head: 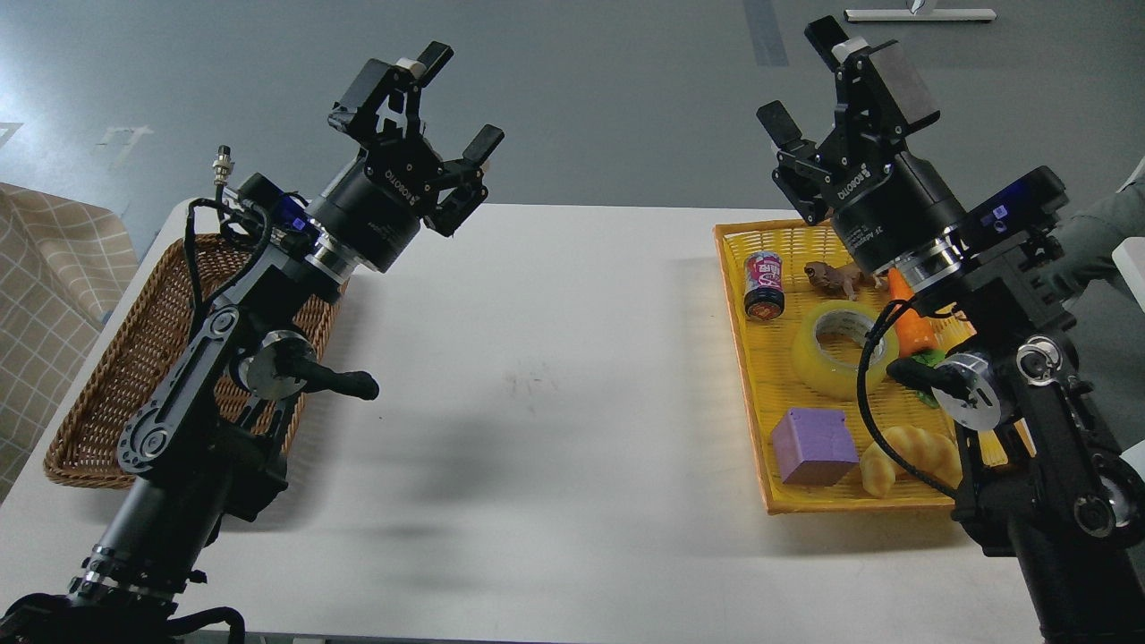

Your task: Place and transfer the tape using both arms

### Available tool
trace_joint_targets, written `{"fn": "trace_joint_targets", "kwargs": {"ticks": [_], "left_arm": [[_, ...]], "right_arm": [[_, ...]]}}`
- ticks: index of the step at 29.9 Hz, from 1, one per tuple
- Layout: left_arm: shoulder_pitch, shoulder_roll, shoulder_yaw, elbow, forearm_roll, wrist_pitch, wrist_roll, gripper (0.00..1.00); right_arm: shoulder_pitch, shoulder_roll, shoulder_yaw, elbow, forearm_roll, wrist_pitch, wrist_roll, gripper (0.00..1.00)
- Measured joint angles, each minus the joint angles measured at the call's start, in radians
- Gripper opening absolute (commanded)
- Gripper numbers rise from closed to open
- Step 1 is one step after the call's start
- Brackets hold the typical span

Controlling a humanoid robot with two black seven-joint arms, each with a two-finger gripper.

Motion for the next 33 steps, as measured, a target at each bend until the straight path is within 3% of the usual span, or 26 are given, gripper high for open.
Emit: {"fn": "trace_joint_targets", "kwargs": {"ticks": [21, 33], "left_arm": [[-0.011, -0.013, 0.011, -0.01, -0.006, 0.023, -0.001, 0.99], [-0.018, -0.006, 0.01, -0.02, -0.015, 0.041, -0.041, 0.99]], "right_arm": [[-0.002, 0.0, 0.027, 0.041, 0.001, -0.007, -0.001, 1.0], [-0.006, 0.0, 0.029, 0.073, 0.0, -0.005, 0.002, 1.0]]}}
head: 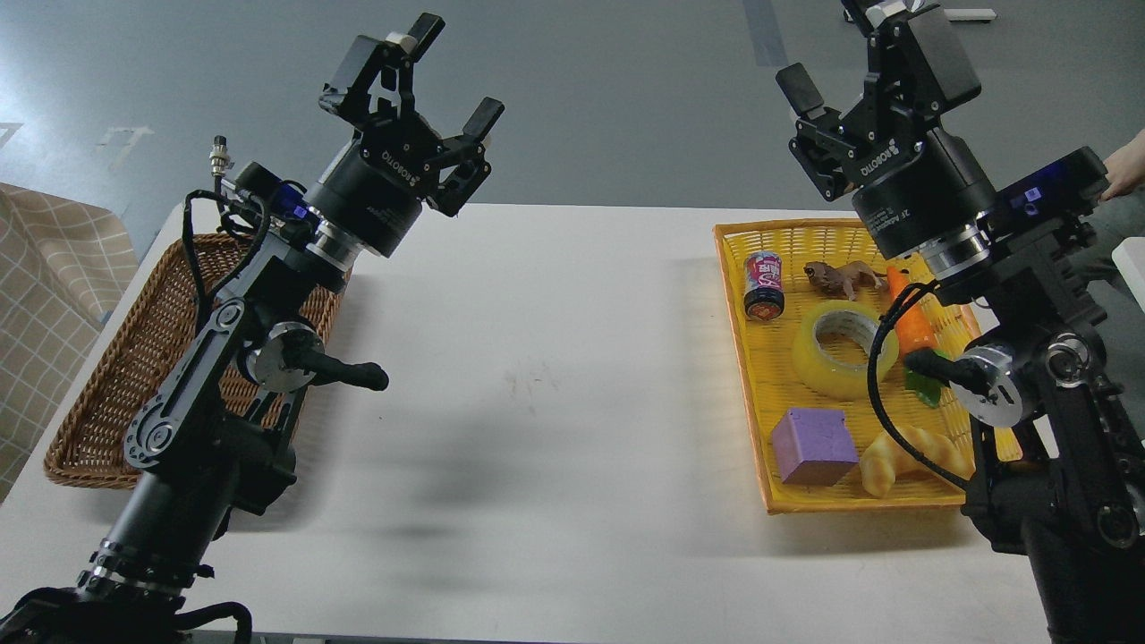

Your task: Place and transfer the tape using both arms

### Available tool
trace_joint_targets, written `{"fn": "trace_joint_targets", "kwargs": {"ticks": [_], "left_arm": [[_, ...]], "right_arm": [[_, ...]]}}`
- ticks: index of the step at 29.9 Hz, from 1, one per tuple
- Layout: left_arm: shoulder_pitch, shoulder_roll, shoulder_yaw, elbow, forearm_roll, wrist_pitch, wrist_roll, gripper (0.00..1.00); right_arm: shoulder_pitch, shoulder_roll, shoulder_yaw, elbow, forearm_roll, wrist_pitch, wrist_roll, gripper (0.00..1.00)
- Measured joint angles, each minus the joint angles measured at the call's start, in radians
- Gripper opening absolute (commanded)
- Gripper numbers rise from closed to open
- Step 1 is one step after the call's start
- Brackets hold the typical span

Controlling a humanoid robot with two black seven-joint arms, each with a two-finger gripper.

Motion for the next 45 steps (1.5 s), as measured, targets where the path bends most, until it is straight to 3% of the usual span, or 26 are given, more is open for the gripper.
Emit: {"fn": "trace_joint_targets", "kwargs": {"ticks": [10, 28, 45], "left_arm": [[-0.024, 0.011, 0.045, 0.001, 0.014, 0.041, 0.01, 0.99], [-0.03, 0.015, 0.053, 0.003, 0.031, 0.041, 0.012, 0.99], [-0.019, 0.013, 0.048, 0.003, 0.029, 0.041, 0.013, 0.99]], "right_arm": [[-0.003, 0.0, -0.004, 0.0, 0.0, 0.001, 0.0, 1.0], [-0.007, -0.001, -0.009, -0.003, 0.0, 0.004, -0.003, 1.0], [-0.023, -0.14, -0.02, -0.012, -0.005, 0.009, -0.008, 1.0]]}}
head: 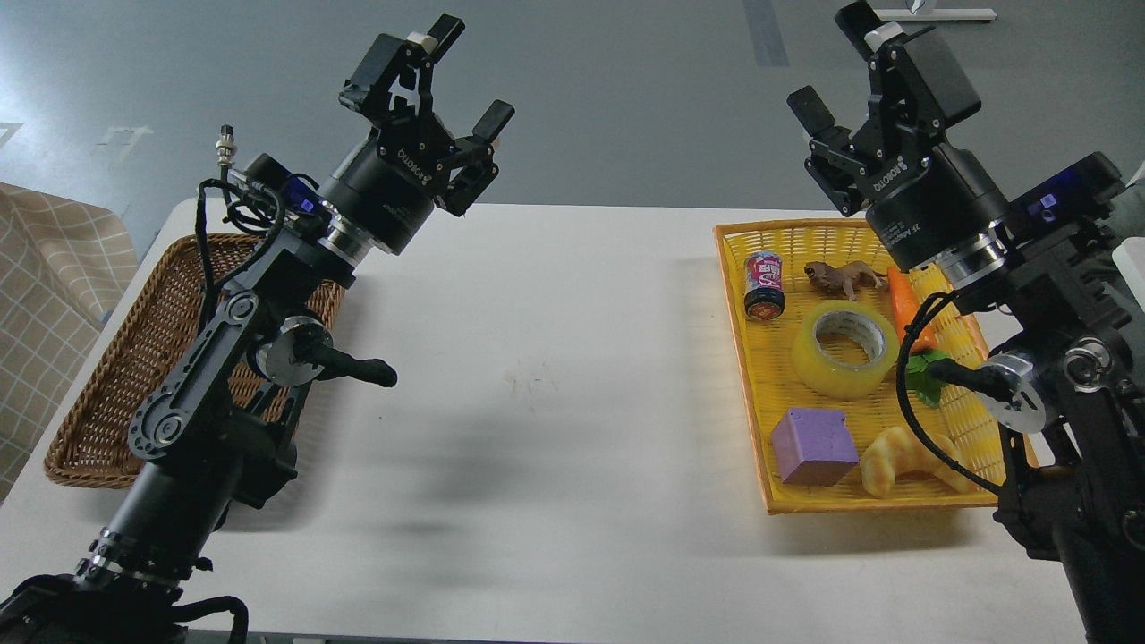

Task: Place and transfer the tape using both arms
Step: 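Move the right gripper down toward the tape roll in the yellow tray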

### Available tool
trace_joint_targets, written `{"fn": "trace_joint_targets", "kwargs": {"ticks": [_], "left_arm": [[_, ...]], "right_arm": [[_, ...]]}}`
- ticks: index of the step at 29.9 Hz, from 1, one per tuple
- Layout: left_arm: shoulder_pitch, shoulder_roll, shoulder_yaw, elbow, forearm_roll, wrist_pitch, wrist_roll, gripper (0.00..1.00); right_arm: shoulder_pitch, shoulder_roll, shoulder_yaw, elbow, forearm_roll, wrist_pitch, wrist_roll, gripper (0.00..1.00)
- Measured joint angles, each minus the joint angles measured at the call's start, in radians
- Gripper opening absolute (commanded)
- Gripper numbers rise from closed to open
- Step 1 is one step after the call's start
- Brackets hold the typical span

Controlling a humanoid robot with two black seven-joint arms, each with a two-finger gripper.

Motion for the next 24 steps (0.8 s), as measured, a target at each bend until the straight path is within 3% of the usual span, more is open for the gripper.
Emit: {"fn": "trace_joint_targets", "kwargs": {"ticks": [8, 24], "left_arm": [[0.0, -0.005, 0.001, 0.0, -0.001, 0.005, 0.001, 0.99], [0.018, -0.01, 0.002, 0.001, 0.0, 0.039, 0.001, 0.99]], "right_arm": [[-0.001, -0.126, -0.001, -0.003, -0.101, 0.02, 0.01, 1.0], [0.018, -0.319, -0.183, 0.003, -0.643, 0.022, 0.014, 1.0]]}}
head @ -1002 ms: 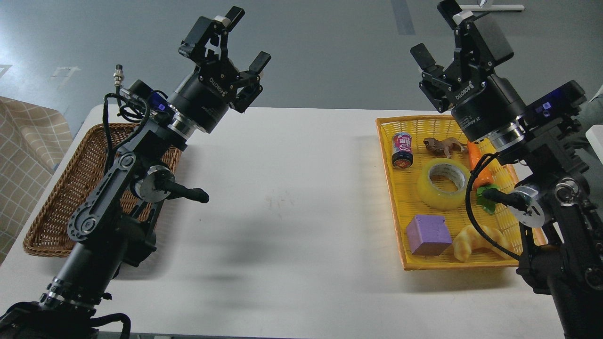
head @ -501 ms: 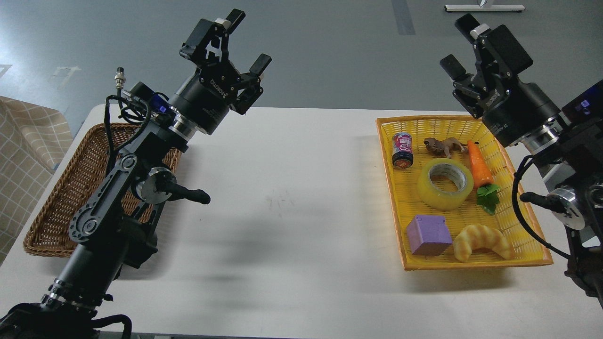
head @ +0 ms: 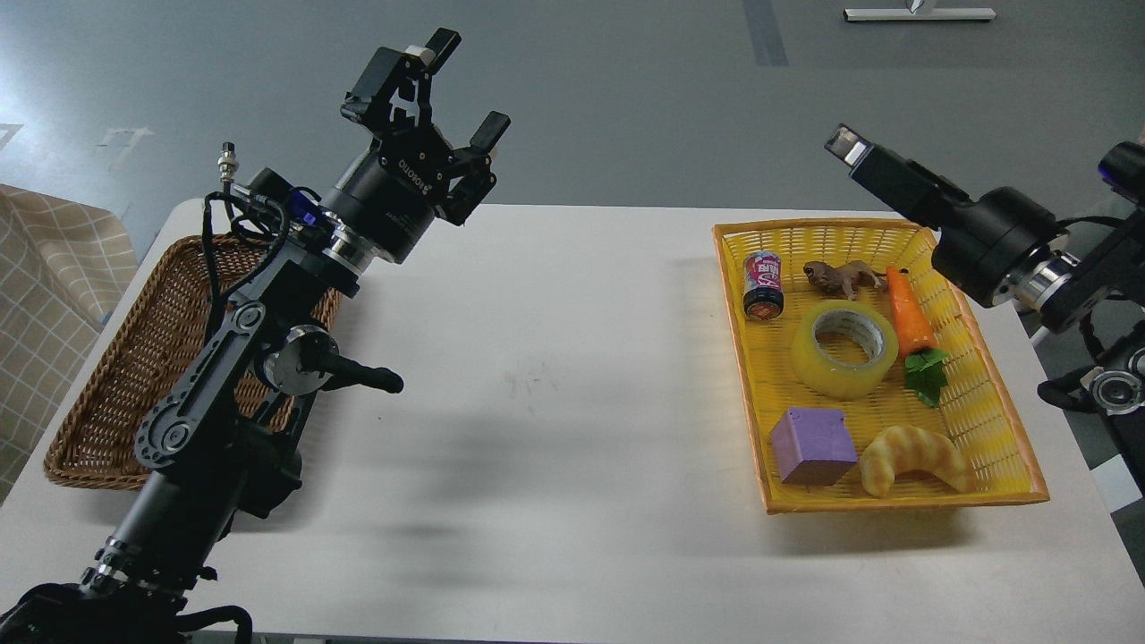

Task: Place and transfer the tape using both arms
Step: 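Move the right gripper down toward the tape roll in the yellow tray, then close the right gripper on the clear tape roll's rim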

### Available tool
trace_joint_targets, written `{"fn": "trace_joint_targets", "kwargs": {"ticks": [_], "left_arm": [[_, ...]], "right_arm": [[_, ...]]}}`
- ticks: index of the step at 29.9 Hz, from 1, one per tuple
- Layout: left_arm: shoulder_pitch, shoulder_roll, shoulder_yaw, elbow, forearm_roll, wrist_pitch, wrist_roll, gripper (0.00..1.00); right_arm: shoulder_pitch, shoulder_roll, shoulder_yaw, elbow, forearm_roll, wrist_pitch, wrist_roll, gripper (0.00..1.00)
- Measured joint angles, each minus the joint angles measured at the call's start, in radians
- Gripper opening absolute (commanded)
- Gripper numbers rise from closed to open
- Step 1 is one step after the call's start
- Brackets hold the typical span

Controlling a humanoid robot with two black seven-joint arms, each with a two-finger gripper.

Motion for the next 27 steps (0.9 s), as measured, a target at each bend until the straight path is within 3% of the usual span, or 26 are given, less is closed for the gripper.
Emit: {"fn": "trace_joint_targets", "kwargs": {"ticks": [11, 17, 27], "left_arm": [[0.022, -0.01, -0.005, 0.003, -0.002, 0.02, 0.0, 0.99], [0.023, -0.04, -0.004, 0.006, -0.002, 0.021, -0.001, 0.99], [0.031, -0.072, -0.006, 0.006, 0.0, 0.028, -0.002, 0.99]], "right_arm": [[-0.009, 0.001, -0.08, -0.057, -0.271, -0.002, 0.0, 1.0], [0.001, 0.026, -0.121, -0.17, -0.294, -0.002, -0.002, 1.0], [-0.054, 0.028, -0.134, -0.183, -0.297, -0.009, -0.018, 1.0]]}}
